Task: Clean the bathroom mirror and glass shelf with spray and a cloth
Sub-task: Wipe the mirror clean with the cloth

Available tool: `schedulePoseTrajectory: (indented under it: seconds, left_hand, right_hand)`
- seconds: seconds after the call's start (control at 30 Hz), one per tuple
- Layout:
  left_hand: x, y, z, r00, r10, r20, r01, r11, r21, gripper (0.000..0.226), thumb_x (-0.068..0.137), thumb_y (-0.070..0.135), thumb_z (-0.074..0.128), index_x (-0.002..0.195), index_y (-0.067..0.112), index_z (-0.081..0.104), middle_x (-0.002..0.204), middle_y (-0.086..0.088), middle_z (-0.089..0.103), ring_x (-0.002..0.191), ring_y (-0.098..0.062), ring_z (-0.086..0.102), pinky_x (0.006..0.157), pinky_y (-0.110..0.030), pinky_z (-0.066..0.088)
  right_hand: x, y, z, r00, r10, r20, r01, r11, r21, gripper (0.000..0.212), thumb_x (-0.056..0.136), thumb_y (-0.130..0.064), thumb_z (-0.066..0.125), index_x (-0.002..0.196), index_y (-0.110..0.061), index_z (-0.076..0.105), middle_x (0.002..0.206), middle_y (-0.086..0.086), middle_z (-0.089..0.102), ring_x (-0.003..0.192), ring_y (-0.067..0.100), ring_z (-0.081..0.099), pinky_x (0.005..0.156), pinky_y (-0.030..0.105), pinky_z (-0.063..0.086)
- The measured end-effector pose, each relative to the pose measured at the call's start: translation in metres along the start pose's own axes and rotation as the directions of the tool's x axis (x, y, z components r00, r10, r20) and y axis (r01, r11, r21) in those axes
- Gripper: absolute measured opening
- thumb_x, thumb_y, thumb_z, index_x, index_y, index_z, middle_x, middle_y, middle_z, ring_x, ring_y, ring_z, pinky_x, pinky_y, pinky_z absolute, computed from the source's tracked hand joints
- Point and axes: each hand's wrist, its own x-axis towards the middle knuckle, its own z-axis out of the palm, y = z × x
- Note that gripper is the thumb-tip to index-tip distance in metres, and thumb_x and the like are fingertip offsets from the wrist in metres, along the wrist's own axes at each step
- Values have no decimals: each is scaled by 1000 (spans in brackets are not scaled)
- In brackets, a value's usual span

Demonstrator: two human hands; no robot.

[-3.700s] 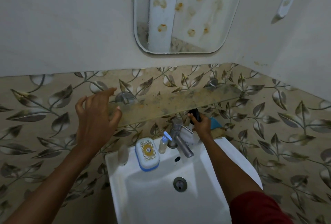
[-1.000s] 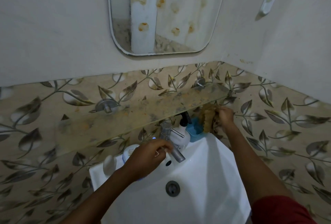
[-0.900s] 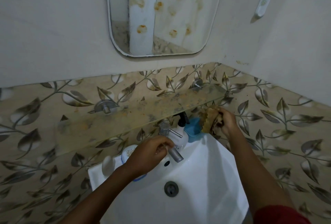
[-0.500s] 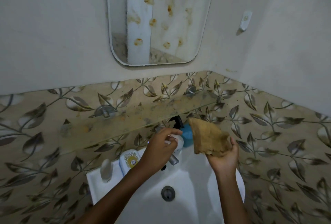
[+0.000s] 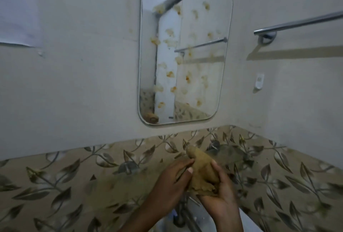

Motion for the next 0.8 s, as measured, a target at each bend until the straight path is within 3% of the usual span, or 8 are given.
schedulePoseTrajectory:
  seconds: [0.1, 0.13, 0.2, 0.27, 0.37, 0.47, 0.63, 0.8]
  left_hand:
    - [14, 6, -34, 997, 68, 32, -73, 970, 230, 43, 87, 46, 46, 122, 25, 58, 124, 13, 54, 114, -1, 48, 100, -17, 38]
    - [22, 7, -47, 995, 96, 28, -100, 941, 324, 47, 83, 48, 46, 121, 24, 58, 122, 11, 54, 114, -2, 48, 99, -17, 38]
    - [39, 17, -78, 989, 145, -11, -122, 866, 485, 50, 77, 49, 44, 118, 25, 59, 123, 7, 57, 113, -8, 50, 100, -31, 41]
    - [61, 33, -112, 954, 283, -98, -151, 736, 660, 45, 78, 42, 43, 114, 24, 62, 122, 1, 61, 111, -19, 54, 97, -41, 43]
    - [96, 59, -166, 805, 576, -143, -126, 401, 907, 47, 76, 36, 40, 115, 19, 61, 125, -9, 60, 115, -29, 54, 94, -46, 40]
    - [122, 73, -210, 783, 619, -67, -28, 142, 990, 52, 80, 35, 37, 129, 19, 46, 139, -10, 47, 127, -31, 42, 101, -47, 30]
    - [147, 71, -243, 817, 560, 140, -15, -222, 975, 61, 88, 46, 30, 145, 24, 23, 151, -7, 32, 135, -35, 32, 108, -50, 17]
    - [156, 59, -244, 787, 589, 182, 36, -339, 940, 63, 91, 56, 22, 147, 29, 18, 156, -4, 19, 139, -34, 23, 110, -53, 14]
  right_hand:
    - [10, 6, 19, 994, 112, -6, -112, 989, -96, 58, 41, -2, 89, 94, 10, 69, 99, 32, 68, 101, 41, 59, 82, 54, 51]
    - [13, 6, 28, 993, 115, -33, -118, 986, -120, 36, 63, -9, 79, 92, 10, 69, 95, 32, 68, 98, 41, 59, 81, 54, 51]
    - [20, 3, 41, 993, 57, -102, -72, 986, -148, 30, 86, -17, 56, 99, 8, 65, 96, 29, 67, 91, 39, 59, 85, 51, 49]
    - [27, 1, 54, 993, -40, -108, 21, 984, -176, 22, 90, -14, 53, 100, 3, 65, 91, 25, 69, 80, 36, 67, 80, 47, 54]
    - [38, 5, 71, 965, -238, -114, 199, 940, -277, 12, 86, -4, 60, 96, 1, 64, 77, 19, 70, 67, 30, 69, 54, 38, 59]
    - [52, 10, 82, 871, -477, -120, 390, 819, -421, 13, 80, -1, 67, 93, -2, 66, 86, 16, 67, 76, 27, 65, 61, 36, 59]
    - [72, 32, 107, 518, -845, 129, 600, 252, -759, 13, 81, -10, 68, 75, -10, 57, 87, 12, 63, 80, 29, 61, 75, 41, 54]
    - [111, 57, 134, 208, -825, 526, 608, -312, -730, 21, 79, -1, 66, 73, -8, 48, 95, 9, 51, 76, 21, 52, 65, 25, 42]
